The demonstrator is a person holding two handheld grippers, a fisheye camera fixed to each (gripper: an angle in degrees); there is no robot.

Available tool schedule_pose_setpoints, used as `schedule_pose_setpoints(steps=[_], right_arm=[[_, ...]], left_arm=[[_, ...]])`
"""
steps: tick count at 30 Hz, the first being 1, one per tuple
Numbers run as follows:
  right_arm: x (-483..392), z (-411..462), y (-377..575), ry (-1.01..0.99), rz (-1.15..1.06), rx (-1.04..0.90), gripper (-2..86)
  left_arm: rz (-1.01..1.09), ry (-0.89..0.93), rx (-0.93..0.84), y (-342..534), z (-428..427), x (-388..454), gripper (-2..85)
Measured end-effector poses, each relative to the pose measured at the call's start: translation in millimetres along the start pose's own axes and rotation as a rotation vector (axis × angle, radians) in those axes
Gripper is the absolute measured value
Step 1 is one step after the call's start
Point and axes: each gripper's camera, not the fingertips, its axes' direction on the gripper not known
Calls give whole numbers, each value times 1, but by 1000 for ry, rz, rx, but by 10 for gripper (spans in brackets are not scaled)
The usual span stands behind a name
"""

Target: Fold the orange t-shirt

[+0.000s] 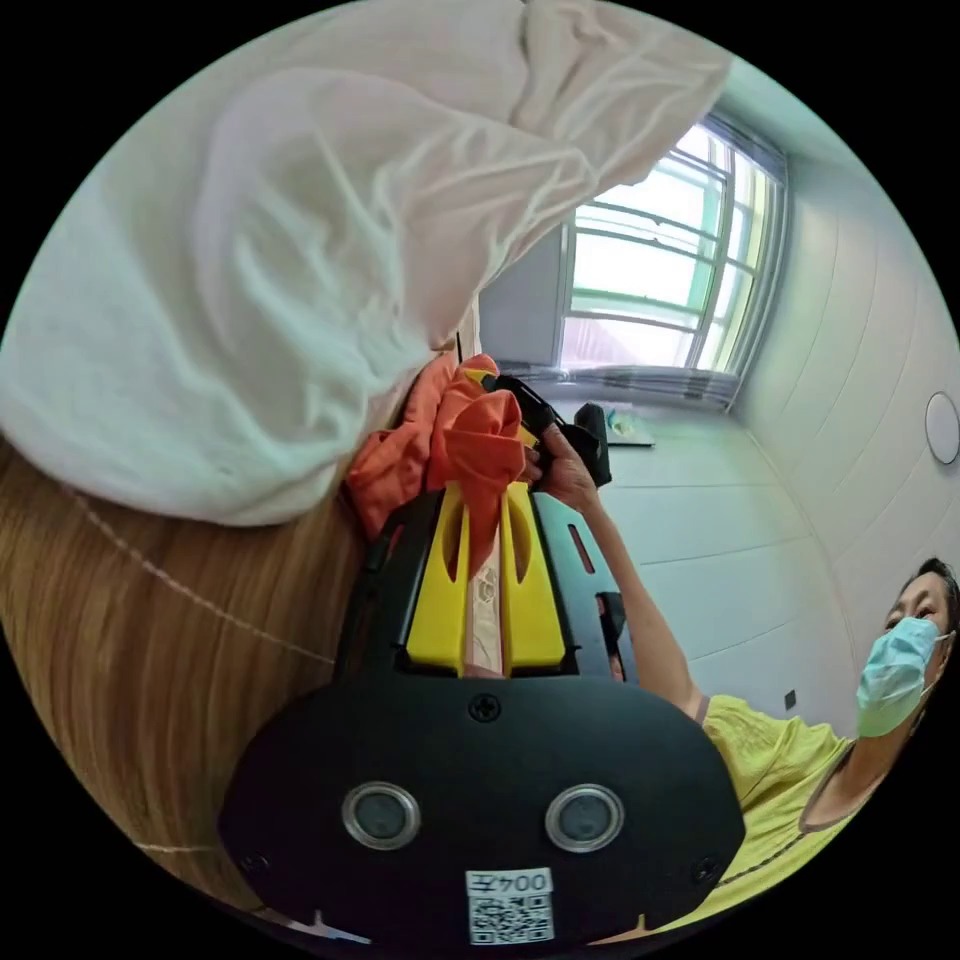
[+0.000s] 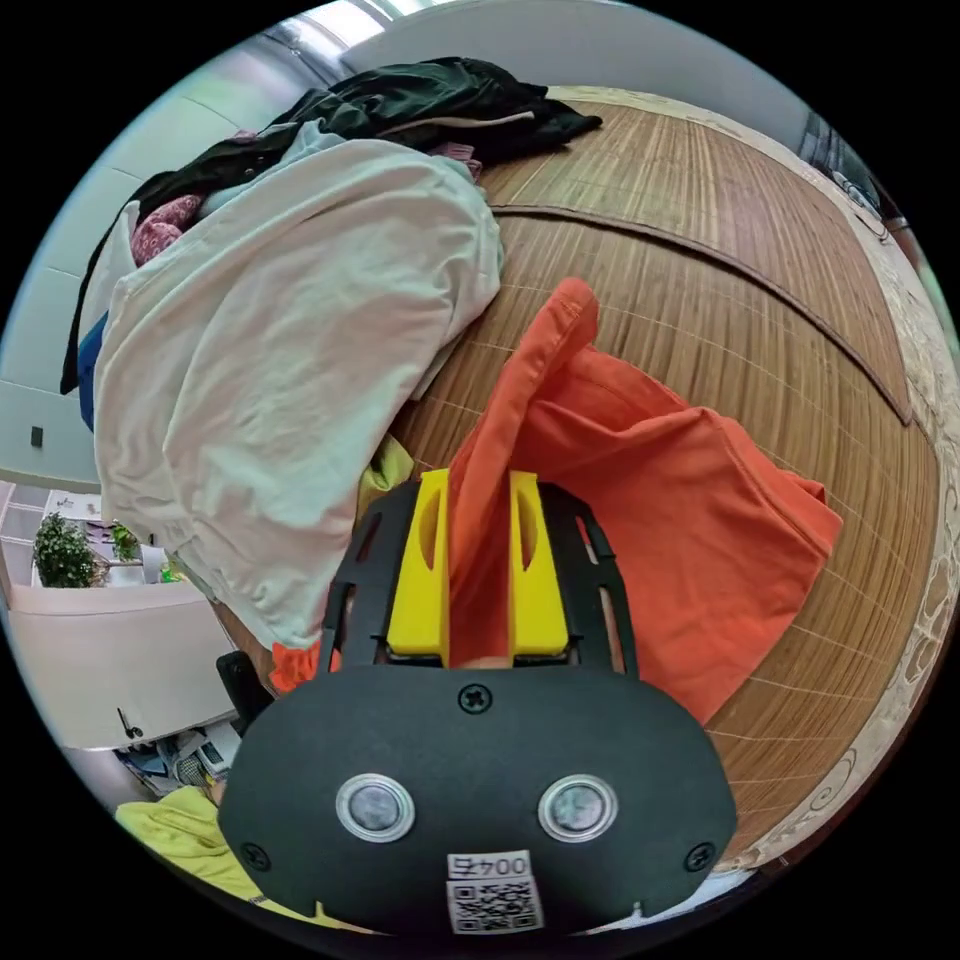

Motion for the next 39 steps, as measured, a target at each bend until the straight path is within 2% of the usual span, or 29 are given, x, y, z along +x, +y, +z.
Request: schedule_pose_setpoints(steps=[5,7,11,16,21,28,31,39], right_arm=[[-15,-24,45,-41,-76,178,160],[-9,-43,101,-44,-103,253,161],[18,-39,208,-13,-51,233,163],[31,11,343,-47,106,187,160],[-13,46,367,30,2,210,160],[-75,75,369,417,-224,177,118],[-88,77,374,517,-288,191,101],[-97,81,379,628,-393,155,83]], left_arm=[[-29,42,15,-22,-51,13,69],[-29,51,24,-25,-71,22,69],[75,26,30,-31,-113,59,58],[197,-52,10,-48,-124,101,39],[207,-64,33,-57,-117,134,26],[221,-109,19,-41,-113,167,25],[220,-153,10,-37,-109,171,25],[400,-359,-114,-41,-46,205,22]])
